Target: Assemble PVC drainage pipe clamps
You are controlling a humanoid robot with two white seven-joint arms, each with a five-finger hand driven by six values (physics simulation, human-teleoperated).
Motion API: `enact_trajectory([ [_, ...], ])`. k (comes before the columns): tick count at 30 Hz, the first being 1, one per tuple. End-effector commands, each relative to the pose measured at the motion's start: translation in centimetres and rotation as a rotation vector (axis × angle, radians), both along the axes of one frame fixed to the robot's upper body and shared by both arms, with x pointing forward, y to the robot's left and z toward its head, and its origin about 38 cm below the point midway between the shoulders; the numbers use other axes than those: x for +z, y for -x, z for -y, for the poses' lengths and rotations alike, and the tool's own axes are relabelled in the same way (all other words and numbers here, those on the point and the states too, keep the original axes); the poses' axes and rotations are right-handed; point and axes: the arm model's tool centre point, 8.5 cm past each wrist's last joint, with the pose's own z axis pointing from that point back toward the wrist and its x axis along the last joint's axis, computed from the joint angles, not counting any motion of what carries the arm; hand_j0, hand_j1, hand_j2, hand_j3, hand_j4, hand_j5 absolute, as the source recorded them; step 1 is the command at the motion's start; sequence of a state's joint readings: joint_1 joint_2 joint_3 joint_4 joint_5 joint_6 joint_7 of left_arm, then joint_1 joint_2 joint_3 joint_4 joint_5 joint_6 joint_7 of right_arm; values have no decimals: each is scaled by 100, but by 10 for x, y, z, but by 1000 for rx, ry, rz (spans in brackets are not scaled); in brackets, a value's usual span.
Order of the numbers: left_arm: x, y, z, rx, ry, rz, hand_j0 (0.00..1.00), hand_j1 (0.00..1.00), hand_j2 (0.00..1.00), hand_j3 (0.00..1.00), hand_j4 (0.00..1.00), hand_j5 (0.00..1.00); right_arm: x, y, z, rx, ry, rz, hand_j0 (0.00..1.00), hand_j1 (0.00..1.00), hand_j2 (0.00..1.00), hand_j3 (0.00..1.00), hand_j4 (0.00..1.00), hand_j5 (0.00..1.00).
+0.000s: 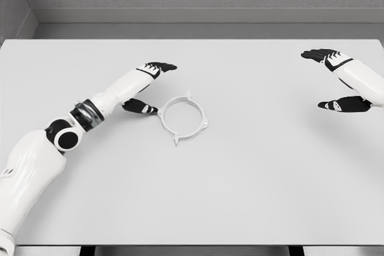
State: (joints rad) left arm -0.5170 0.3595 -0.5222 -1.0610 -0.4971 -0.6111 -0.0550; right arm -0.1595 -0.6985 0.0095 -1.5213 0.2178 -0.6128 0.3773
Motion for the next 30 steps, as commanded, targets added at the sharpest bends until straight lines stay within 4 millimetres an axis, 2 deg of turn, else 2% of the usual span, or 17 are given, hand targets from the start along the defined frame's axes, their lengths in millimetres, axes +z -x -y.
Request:
enact_trajectory([
  [1, 2, -2, -6, 13, 5, 0, 100, 100, 100, 100, 100, 100, 1, 0, 0, 1, -6, 0, 100, 100, 100, 100, 100, 100],
  [3, 3, -3, -9, 19, 3, 0, 100, 100, 100, 100, 100, 100, 0, 0, -6, 12, -17, 4, 100, 100, 100, 100, 100, 100],
  [5, 6, -5, -30, 45, -28, 6, 100, 100, 100, 100, 100, 100, -1, -3, -14, 31, -25, 4, 100, 100, 100, 100, 100, 100],
  [9, 32, -17, -80, 115, -102, 45, 100, 100, 100, 100, 100, 100, -1, -3, -14, 31, -23, 4, 100, 100, 100, 100, 100, 100],
  [11, 39, -17, -94, 138, -112, 58, 100, 100, 100, 100, 100, 100, -1, -3, -15, 33, -26, 3, 100, 100, 100, 100, 100, 100],
  [13, 48, -16, -120, 176, -148, 68, 100, 100, 100, 100, 100, 100, -1, -3, -15, 33, -25, 4, 100, 100, 100, 100, 100, 100],
  [15, 49, -16, -124, 185, -150, 70, 100, 100, 100, 100, 100, 100, -1, -3, -16, 34, -26, 4, 100, 100, 100, 100, 100, 100],
  [19, 49, -17, -120, 179, -142, 72, 100, 100, 100, 100, 100, 100, -3, -3, -20, 38, -46, 5, 100, 100, 100, 100, 100, 100],
  [22, 48, -17, -117, 173, -143, 70, 100, 100, 100, 100, 100, 100, 6, 0, -34, 74, -52, 39, 100, 100, 100, 100, 100, 100],
  [30, 47, -17, -115, 168, -145, 69, 100, 100, 100, 100, 100, 100, 4, 1, -43, 86, -81, 48, 100, 100, 100, 100, 100, 100],
])
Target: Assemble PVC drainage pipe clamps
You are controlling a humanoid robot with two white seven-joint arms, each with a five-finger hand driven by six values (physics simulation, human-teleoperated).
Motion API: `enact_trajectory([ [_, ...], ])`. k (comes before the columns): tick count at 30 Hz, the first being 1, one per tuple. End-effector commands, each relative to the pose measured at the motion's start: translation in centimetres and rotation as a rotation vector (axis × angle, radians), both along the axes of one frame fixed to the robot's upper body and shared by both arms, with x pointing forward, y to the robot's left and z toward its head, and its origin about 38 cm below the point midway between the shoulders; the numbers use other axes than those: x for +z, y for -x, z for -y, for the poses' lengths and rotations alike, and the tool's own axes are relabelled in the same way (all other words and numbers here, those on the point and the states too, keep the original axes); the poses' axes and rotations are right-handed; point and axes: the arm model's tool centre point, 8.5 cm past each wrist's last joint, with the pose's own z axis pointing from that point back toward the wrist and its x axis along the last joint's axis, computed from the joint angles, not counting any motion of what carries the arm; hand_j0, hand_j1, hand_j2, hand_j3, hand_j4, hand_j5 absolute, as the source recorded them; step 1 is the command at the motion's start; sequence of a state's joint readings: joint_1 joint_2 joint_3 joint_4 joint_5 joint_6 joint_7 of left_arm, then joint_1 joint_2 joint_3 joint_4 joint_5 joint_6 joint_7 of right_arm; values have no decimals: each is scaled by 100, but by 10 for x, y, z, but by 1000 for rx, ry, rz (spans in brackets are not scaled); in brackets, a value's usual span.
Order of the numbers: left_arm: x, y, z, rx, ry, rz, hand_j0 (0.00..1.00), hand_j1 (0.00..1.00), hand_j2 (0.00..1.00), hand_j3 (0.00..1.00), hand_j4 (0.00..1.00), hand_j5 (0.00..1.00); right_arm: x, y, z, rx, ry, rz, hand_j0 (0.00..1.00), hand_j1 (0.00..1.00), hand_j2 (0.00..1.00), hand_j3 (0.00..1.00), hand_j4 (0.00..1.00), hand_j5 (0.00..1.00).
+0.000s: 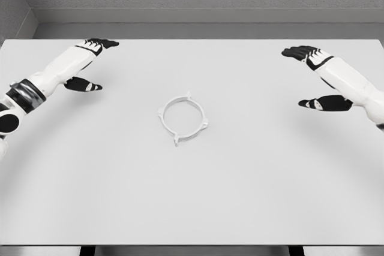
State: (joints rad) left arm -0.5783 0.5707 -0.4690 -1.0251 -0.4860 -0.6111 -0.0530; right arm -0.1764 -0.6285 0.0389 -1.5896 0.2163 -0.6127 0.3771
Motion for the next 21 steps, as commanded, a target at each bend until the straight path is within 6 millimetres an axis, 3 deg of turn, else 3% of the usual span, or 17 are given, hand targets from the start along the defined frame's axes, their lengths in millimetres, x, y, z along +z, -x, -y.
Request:
enact_trajectory([
  [1, -1, -1, 4, -5, 10, -1, 100, 100, 100, 100, 100, 100, 3, 1, -11, 21, -22, 18, 100, 100, 100, 100, 100, 100],
  [2, -1, -1, 6, -9, 10, -2, 100, 100, 100, 100, 100, 100, 8, 4, -19, 43, -4, 38, 100, 100, 100, 100, 100, 100],
  [9, 1, -12, 32, -42, 35, 1, 100, 100, 100, 100, 100, 100, 8, 5, -21, 47, 0, 41, 100, 100, 100, 100, 100, 100],
  [13, 7, -19, 57, -83, 54, 16, 100, 100, 100, 100, 100, 100, -7, 16, -58, 143, 62, 26, 100, 100, 100, 100, 100, 100],
  [16, 4, -28, 88, -129, 59, 0, 100, 100, 100, 100, 100, 100, -28, 26, -88, 173, -49, -7, 100, 100, 100, 100, 100, 100],
  [17, 6, -29, 95, -140, 63, 4, 100, 100, 100, 100, 100, 100, -24, 29, -94, 185, -59, 6, 100, 100, 100, 100, 100, 100],
  [21, 8, -30, 95, -141, 65, 8, 100, 100, 100, 100, 100, 100, -21, 33, -110, 216, -91, 22, 100, 100, 100, 100, 100, 100],
])
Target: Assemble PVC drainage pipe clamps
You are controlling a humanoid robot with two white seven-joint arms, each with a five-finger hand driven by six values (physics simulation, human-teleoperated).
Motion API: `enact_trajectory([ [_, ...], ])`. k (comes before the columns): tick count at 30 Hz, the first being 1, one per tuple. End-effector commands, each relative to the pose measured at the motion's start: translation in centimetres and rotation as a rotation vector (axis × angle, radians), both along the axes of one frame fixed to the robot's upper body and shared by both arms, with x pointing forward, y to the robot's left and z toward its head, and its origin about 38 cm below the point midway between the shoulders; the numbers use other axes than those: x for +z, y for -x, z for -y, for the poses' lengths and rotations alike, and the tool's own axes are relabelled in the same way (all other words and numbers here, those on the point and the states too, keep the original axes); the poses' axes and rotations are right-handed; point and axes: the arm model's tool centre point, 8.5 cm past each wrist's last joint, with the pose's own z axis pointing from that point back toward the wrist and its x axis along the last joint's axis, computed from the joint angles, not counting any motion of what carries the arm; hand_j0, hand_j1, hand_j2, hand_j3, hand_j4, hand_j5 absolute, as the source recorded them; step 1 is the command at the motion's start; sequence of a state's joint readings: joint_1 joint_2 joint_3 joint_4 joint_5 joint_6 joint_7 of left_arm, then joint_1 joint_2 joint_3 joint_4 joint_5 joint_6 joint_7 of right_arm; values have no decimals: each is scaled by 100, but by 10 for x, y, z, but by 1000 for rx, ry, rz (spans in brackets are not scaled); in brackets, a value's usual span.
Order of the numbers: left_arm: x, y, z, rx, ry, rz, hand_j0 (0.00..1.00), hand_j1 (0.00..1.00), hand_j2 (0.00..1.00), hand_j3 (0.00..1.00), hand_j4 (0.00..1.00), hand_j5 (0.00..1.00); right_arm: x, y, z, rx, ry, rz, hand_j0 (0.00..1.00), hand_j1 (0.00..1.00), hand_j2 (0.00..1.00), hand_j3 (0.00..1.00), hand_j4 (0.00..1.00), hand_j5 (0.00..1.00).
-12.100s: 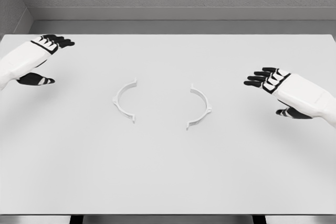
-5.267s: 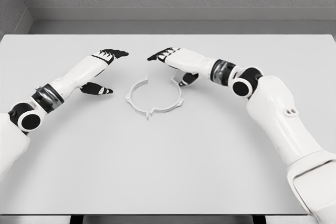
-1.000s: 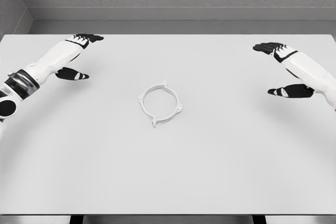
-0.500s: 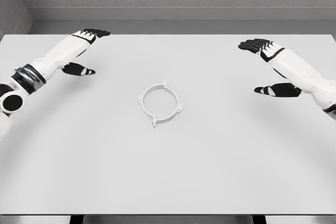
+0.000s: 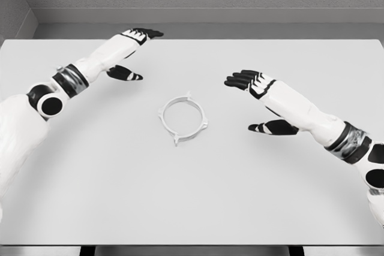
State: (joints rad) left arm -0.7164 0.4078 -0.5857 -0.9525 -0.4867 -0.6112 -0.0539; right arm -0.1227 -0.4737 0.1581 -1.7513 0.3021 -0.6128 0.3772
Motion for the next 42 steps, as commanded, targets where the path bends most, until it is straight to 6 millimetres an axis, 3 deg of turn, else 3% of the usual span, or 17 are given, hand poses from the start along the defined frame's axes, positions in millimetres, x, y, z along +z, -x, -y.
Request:
enact_trajectory([
  [1, -1, 0, 3, -2, 10, -5, 100, 100, 100, 100, 100, 100, 1, 3, -16, 23, -47, 4, 100, 100, 100, 100, 100, 100],
  [4, 9, -4, -3, 7, 4, 14, 100, 100, 100, 100, 100, 100, -7, 7, -40, 82, -49, -13, 100, 100, 100, 100, 100, 100],
  [6, 13, -5, -19, 30, -18, 21, 100, 100, 100, 100, 100, 100, -13, 10, -65, 111, -74, -16, 100, 100, 100, 100, 100, 100],
  [7, 15, -5, -34, 51, -37, 22, 100, 100, 100, 100, 100, 100, -12, 10, -68, 113, -85, -16, 100, 100, 100, 100, 100, 100],
  [11, 20, -6, -50, 75, -56, 28, 100, 100, 100, 100, 100, 100, -13, 11, -71, 115, -98, -19, 100, 100, 100, 100, 100, 100],
  [13, 22, -6, -57, 86, -66, 31, 100, 100, 100, 100, 100, 100, -11, 12, -92, 129, -142, -10, 100, 100, 100, 100, 100, 100],
  [15, 22, -6, -57, 86, -66, 31, 100, 100, 100, 100, 100, 100, -14, 12, -98, 137, -91, 1, 100, 100, 100, 100, 100, 100],
  [16, 22, -6, -62, 95, -71, 28, 100, 100, 100, 100, 100, 100, -18, 10, -111, 126, 30, 53, 100, 100, 100, 100, 100, 100],
  [19, 23, -9, -68, 113, -73, 26, 100, 100, 100, 100, 100, 100, -11, 7, -122, 151, 83, 98, 100, 100, 100, 100, 100, 100],
  [20, 24, -9, -75, 127, -80, 24, 100, 100, 100, 100, 100, 100, -11, 6, -135, 173, 143, 133, 100, 100, 100, 100, 100, 100],
  [22, 25, -10, -89, 156, -93, 18, 100, 100, 100, 100, 100, 100, -18, 9, -147, 194, 180, 137, 100, 100, 100, 100, 100, 100],
  [29, 25, -10, -96, 169, -99, 15, 100, 100, 100, 100, 100, 100, -26, 15, -176, 267, 242, 152, 100, 100, 100, 100, 100, 100],
  [42, 25, -10, -95, 168, -100, 14, 100, 100, 100, 100, 100, 100, -55, -2, -178, 249, 281, 65, 100, 100, 100, 100, 100, 100],
])
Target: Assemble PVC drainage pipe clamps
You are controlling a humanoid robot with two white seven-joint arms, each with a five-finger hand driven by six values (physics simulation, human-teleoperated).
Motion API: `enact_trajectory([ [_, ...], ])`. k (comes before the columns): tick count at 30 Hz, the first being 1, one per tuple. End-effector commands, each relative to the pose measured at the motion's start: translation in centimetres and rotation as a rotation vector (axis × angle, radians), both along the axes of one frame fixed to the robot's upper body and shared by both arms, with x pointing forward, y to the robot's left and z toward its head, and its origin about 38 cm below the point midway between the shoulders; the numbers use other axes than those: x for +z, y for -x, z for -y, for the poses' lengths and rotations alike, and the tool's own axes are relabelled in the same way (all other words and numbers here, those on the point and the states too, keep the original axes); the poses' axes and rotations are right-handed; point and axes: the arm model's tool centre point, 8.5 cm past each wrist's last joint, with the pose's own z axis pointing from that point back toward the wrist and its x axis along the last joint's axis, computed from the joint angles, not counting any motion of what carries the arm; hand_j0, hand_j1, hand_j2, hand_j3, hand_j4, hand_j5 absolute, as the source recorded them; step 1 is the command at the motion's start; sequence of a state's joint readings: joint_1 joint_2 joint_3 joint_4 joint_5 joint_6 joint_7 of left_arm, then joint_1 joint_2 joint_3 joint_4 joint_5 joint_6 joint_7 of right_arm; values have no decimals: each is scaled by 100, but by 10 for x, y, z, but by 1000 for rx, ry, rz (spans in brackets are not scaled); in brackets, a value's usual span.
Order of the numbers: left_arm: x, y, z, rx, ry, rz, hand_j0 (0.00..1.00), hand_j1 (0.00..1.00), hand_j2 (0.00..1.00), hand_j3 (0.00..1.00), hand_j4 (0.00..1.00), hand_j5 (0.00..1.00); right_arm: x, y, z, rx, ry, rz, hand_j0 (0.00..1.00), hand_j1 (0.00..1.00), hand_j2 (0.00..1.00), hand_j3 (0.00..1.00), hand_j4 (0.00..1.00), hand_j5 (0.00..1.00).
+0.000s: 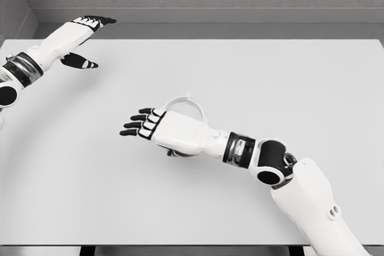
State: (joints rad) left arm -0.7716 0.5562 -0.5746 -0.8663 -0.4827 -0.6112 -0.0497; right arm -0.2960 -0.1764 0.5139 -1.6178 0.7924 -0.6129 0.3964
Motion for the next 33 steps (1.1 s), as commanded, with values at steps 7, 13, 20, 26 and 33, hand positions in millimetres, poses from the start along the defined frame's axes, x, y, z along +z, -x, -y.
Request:
enact_trajectory([
  [7, 1, 0, -1, 3, 7, 2, 100, 100, 100, 100, 100, 100, -11, -7, 0, -10, 21, -32, 100, 100, 100, 100, 100, 100],
  [13, 1, 0, 0, 2, 8, 1, 100, 100, 100, 100, 100, 100, -15, -14, 0, -20, 26, -46, 100, 100, 100, 100, 100, 100],
  [20, 9, 1, -28, 51, -20, 6, 100, 100, 100, 100, 100, 100, -20, -21, 0, -33, 36, -62, 100, 100, 100, 100, 100, 100],
  [26, 8, 0, -31, 61, -21, 1, 100, 100, 100, 100, 100, 100, -23, -24, 2, -40, 44, -70, 100, 100, 100, 100, 100, 100],
  [33, 7, 0, -30, 58, -21, -1, 100, 100, 100, 100, 100, 100, -21, -25, 2, -41, 46, -65, 100, 100, 100, 100, 100, 100],
])
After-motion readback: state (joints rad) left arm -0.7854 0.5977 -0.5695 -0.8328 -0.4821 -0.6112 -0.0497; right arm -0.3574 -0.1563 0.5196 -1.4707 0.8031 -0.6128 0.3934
